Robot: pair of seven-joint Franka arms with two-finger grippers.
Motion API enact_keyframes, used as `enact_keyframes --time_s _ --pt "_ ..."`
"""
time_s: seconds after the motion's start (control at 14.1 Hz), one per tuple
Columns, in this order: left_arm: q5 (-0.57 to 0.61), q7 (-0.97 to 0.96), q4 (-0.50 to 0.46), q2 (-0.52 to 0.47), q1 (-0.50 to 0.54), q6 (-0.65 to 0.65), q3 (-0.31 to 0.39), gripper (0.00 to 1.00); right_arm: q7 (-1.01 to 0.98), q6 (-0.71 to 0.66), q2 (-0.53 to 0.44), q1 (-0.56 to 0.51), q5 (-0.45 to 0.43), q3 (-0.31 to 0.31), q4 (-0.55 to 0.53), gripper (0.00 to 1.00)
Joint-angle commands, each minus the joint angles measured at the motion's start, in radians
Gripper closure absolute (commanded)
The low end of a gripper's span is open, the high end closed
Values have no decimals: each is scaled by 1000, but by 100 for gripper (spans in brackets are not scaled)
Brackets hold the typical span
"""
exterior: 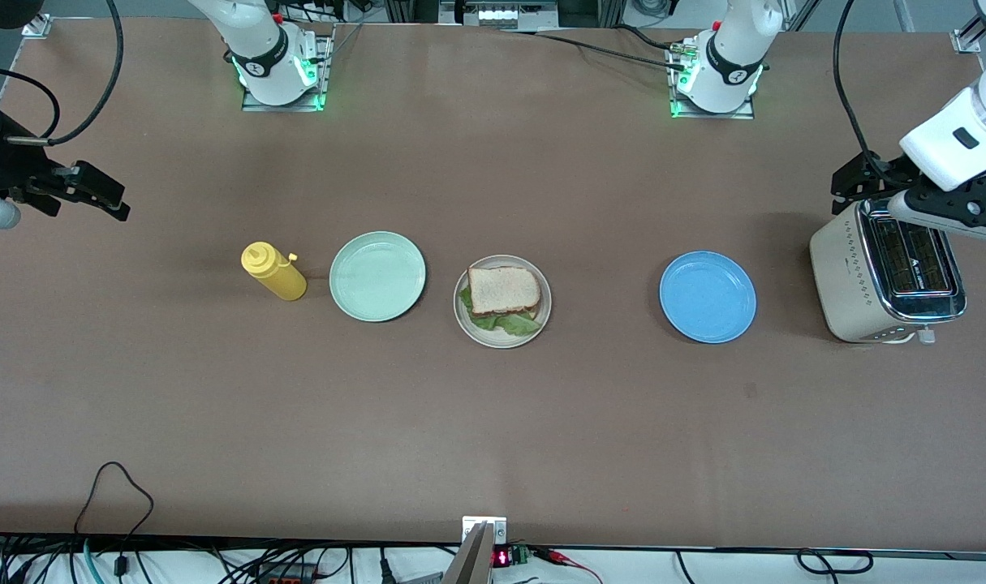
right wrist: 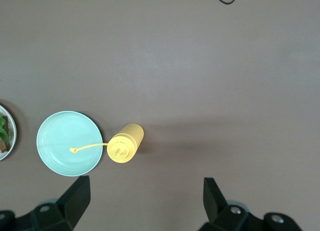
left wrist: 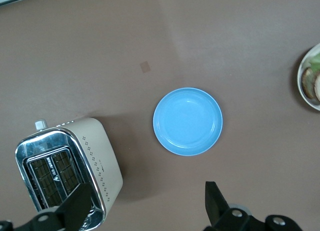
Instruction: Make sandwich in beige plate with both arms
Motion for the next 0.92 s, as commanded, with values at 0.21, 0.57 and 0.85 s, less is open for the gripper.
enact_keyframes --time_s 0.21,0.57,0.85 --pt "9 -109 -129 -92 16 45 -10 0 12 -3 10 -11 9 9 17 0" --pt "12 -109 -109 -84 11 24 -10 0 15 3 11 -13 9 9 17 0" --pt "12 -110 -95 -84 8 -7 -10 0 12 3 11 -13 10 9 17 0"
